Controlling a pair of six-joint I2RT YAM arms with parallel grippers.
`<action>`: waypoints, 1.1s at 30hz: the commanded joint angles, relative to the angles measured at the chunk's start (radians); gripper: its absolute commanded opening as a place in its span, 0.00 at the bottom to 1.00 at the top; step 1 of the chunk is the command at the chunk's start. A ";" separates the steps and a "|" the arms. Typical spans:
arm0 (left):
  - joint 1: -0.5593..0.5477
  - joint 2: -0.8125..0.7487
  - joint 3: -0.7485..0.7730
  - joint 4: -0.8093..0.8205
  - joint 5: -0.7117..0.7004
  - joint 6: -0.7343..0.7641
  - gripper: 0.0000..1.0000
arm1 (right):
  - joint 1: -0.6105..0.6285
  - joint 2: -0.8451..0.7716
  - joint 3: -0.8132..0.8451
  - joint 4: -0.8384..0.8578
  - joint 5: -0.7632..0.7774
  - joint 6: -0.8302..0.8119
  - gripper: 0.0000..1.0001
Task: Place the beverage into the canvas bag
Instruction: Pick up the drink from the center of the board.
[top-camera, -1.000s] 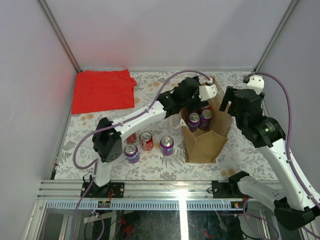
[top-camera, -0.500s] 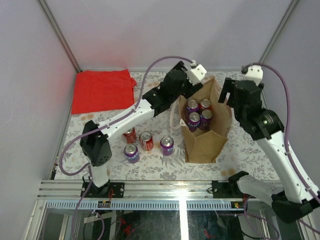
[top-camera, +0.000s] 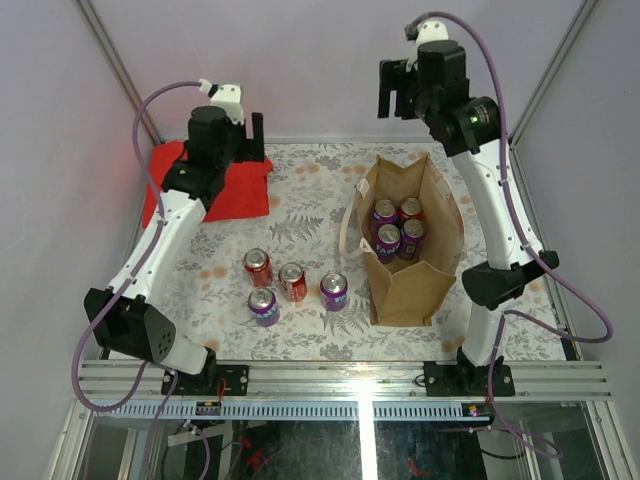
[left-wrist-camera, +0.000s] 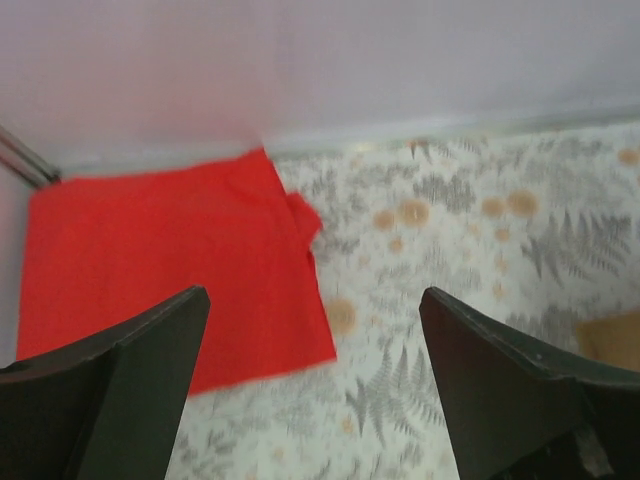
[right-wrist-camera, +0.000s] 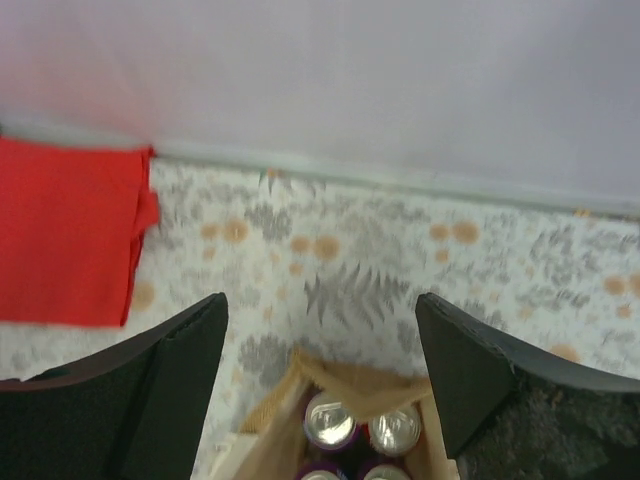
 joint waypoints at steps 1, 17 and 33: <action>0.102 -0.006 -0.028 -0.335 0.371 -0.007 0.86 | 0.001 -0.106 -0.171 -0.055 -0.091 0.043 0.83; 0.287 -0.142 -0.242 -0.372 0.351 -0.084 0.87 | 0.103 -0.031 -0.105 -0.028 -0.265 0.045 0.78; 0.574 -0.202 -0.405 -0.425 0.395 -0.229 0.88 | 0.475 0.249 -0.093 -0.203 -0.386 -0.036 0.81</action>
